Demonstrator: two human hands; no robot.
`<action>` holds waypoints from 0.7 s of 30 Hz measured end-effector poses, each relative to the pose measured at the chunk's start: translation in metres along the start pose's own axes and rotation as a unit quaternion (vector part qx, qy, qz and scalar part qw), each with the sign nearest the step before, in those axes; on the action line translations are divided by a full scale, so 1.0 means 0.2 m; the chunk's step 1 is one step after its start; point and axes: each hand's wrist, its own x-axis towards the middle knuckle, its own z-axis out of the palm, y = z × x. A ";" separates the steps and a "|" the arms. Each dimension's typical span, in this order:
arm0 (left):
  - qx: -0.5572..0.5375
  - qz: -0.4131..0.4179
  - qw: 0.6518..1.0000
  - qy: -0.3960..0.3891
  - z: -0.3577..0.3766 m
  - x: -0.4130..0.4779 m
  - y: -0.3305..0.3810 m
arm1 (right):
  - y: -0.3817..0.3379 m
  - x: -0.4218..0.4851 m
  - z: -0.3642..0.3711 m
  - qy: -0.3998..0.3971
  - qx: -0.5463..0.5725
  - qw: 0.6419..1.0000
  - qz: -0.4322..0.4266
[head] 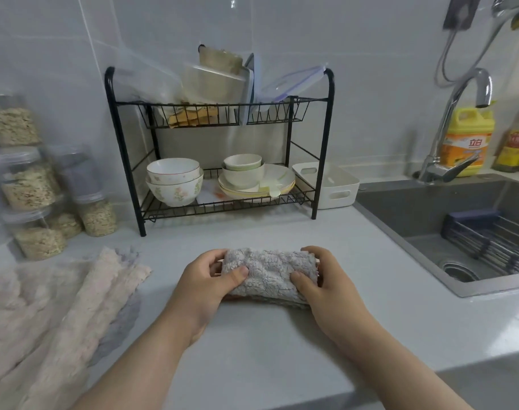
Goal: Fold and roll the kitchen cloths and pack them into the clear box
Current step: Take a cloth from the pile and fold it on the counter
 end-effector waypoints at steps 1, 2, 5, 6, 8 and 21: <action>0.012 0.005 1.000 0.001 0.01 -0.01 0.02 | 0.00 0.00 0.00 -0.002 -0.007 1.000 0.009; 0.033 0.013 0.999 0.005 0.01 -0.01 0.02 | -0.02 0.00 0.00 -0.004 -0.010 1.000 0.018; 0.088 0.006 0.996 0.028 0.02 -0.03 0.04 | -0.03 -0.01 0.00 0.003 0.007 0.999 0.048; 0.111 -0.007 0.993 0.028 0.02 -0.04 0.03 | -0.04 -0.02 0.00 0.009 0.013 0.998 0.065; 0.148 -0.028 0.988 0.018 0.02 -0.04 0.04 | -0.07 -0.02 -0.01 0.020 0.001 0.996 0.087; -0.050 -0.288 0.956 -0.028 0.08 0.10 0.63 | -0.65 0.12 -0.18 -0.041 0.060 0.954 0.291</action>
